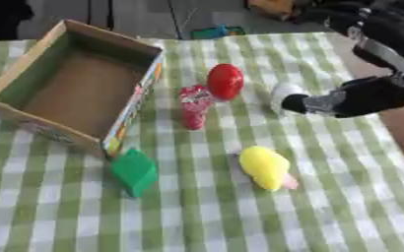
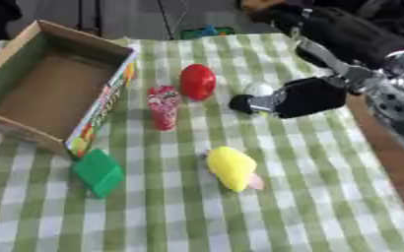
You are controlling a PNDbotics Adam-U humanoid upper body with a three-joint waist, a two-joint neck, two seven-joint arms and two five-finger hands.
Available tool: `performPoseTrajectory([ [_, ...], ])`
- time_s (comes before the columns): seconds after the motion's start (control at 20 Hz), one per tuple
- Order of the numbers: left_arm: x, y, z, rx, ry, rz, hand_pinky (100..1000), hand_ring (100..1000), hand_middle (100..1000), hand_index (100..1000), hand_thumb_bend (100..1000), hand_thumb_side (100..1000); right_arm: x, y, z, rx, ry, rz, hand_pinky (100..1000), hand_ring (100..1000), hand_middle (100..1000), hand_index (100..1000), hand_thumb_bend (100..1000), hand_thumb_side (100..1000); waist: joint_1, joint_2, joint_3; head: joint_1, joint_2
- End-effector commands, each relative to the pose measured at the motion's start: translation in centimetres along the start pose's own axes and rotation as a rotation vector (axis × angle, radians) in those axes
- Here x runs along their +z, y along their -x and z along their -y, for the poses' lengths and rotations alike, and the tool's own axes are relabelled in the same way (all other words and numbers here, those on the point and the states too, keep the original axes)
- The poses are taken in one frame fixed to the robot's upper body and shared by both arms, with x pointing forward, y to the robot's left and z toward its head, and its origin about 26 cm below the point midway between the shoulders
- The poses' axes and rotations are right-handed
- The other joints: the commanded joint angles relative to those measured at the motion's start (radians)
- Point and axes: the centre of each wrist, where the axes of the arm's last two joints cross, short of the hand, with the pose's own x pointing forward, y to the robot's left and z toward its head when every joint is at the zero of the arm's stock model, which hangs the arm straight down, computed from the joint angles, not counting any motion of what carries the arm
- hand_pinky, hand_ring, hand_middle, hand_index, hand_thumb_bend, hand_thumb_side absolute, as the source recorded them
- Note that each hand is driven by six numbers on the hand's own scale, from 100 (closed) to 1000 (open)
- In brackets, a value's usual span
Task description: Pick up objects on the table and place them in the box.
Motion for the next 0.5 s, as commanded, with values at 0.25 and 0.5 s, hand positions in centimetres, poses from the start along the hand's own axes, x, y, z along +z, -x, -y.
performPoseTrajectory([
  [0.25, -0.6, -0.4, -0.4, -0.02, 0.019, 0.025, 783, 813, 785, 787, 100, 1000, 0.2, -0.7, -1.5, -0.014, 0.086, -0.043, 811, 886, 837, 944, 611, 1000, -0.017, -0.021, -0.01, 0.016, 0.01],
  [0.5, -0.6, -0.4, -0.7, -0.041, 0.027, 0.028, 782, 808, 781, 787, 100, 1000, 0.4, -1.1, -3.2, -0.027, 0.083, -0.071, 821, 910, 851, 937, 624, 1000, -0.034, -0.014, -0.024, 0.029, 0.028],
])
